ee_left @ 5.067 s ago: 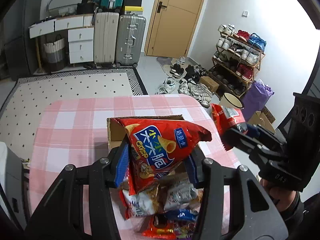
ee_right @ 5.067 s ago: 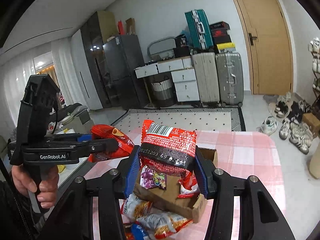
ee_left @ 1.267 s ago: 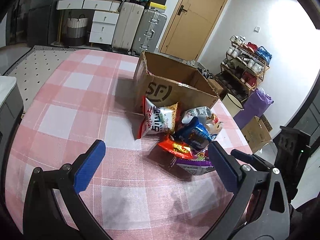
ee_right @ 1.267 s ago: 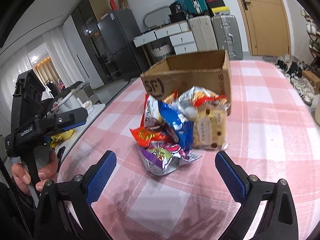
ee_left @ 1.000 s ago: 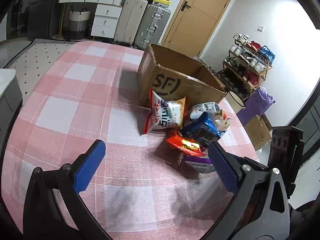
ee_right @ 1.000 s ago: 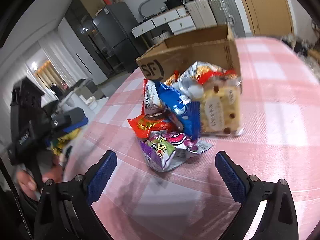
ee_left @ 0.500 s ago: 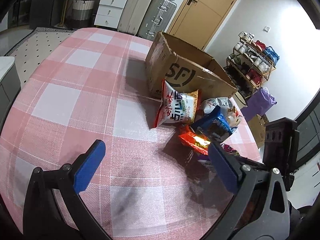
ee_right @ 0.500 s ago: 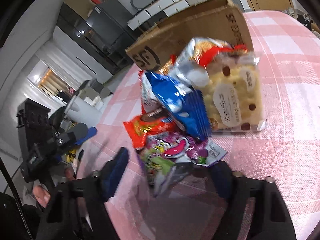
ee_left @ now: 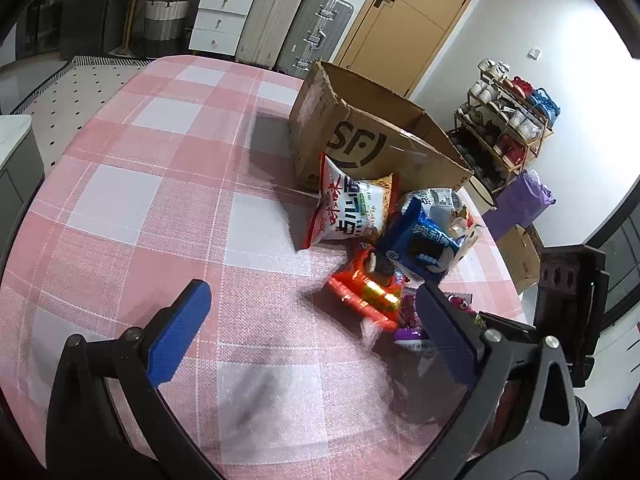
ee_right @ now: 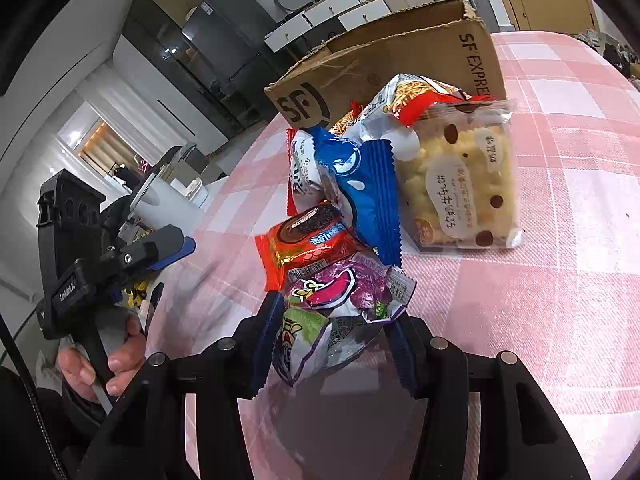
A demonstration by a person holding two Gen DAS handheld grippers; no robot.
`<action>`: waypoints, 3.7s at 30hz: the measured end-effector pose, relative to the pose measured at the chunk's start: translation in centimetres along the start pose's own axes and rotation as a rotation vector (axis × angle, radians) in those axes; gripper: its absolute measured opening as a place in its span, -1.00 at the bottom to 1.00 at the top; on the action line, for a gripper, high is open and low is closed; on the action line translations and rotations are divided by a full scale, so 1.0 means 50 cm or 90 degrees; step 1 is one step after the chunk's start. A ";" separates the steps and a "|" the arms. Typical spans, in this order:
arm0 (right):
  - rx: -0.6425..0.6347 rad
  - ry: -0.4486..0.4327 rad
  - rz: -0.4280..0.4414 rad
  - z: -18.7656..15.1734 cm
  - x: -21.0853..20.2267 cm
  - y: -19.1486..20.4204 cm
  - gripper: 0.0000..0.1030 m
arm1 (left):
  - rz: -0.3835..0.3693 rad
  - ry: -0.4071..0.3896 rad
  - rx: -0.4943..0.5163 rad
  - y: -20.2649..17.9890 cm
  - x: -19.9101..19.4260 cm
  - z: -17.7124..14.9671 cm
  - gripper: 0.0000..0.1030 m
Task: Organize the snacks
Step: 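Grasp the purple candy bag with the right gripper and lift it, then grasp the blue Oreo pack with the left gripper while the right gripper holds the purple bag, then carry both held bags over the cardboard box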
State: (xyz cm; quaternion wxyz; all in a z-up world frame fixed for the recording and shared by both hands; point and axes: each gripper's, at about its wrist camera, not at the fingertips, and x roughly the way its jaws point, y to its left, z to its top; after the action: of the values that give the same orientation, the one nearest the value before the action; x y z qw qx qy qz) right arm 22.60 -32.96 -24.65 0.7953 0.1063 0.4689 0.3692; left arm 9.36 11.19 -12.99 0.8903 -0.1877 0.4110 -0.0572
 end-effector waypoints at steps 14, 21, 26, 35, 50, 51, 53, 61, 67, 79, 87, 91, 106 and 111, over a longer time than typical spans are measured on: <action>-0.010 -0.005 0.032 -0.069 -0.047 0.012 -0.04 | 0.018 0.006 0.053 -0.059 -0.008 -0.004 0.97; 0.018 -0.018 0.050 -0.098 -0.065 -0.004 -0.10 | 0.021 0.017 0.077 -0.090 -0.004 -0.009 0.97; 0.030 -0.044 0.063 -0.115 -0.099 -0.017 -0.12 | 0.027 0.010 0.090 -0.108 -0.007 -0.009 0.97; 0.057 -0.116 0.031 -0.134 -0.192 -0.065 -0.12 | 0.039 0.016 0.171 -0.177 0.025 0.011 0.97; 0.094 -0.155 -0.019 -0.141 -0.248 -0.129 -0.12 | 0.050 0.069 0.347 -0.289 0.149 0.002 0.97; 0.096 -0.157 -0.021 -0.141 -0.247 -0.130 -0.12 | 0.050 0.073 0.347 -0.288 0.156 0.003 0.97; 0.099 -0.158 -0.025 -0.143 -0.248 -0.133 -0.12 | 0.050 0.078 0.347 -0.288 0.168 0.003 0.97; 0.118 -0.150 -0.052 -0.144 -0.245 -0.152 -0.12 | 0.037 0.080 0.355 -0.292 0.202 0.000 0.96; 0.122 -0.152 -0.060 -0.143 -0.244 -0.154 -0.12 | 0.044 0.094 0.369 -0.296 0.235 -0.006 0.40; 0.120 -0.163 -0.067 -0.139 -0.255 -0.143 -0.12 | -0.009 0.094 0.341 -0.281 0.208 -0.010 -0.11; 0.102 -0.177 -0.056 -0.133 -0.273 -0.113 -0.12 | -0.007 0.075 0.309 -0.261 0.133 0.001 -0.11; 0.098 -0.189 -0.054 -0.129 -0.285 -0.101 -0.12 | 0.011 0.066 0.290 -0.245 0.087 0.010 -0.11; 0.024 -0.228 -0.042 -0.078 -0.322 -0.008 -0.12 | -0.001 0.029 0.230 -0.204 -0.040 0.013 -0.10; -0.002 -0.249 -0.042 -0.049 -0.334 0.028 -0.12 | -0.022 0.025 0.227 -0.194 -0.080 0.037 -0.10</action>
State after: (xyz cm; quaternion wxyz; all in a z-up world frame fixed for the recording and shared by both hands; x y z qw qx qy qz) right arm 15.09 -43.86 -14.10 0.8832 0.1595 0.3081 0.3156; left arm 8.65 3.77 -5.34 0.9002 -0.0325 0.4082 -0.1482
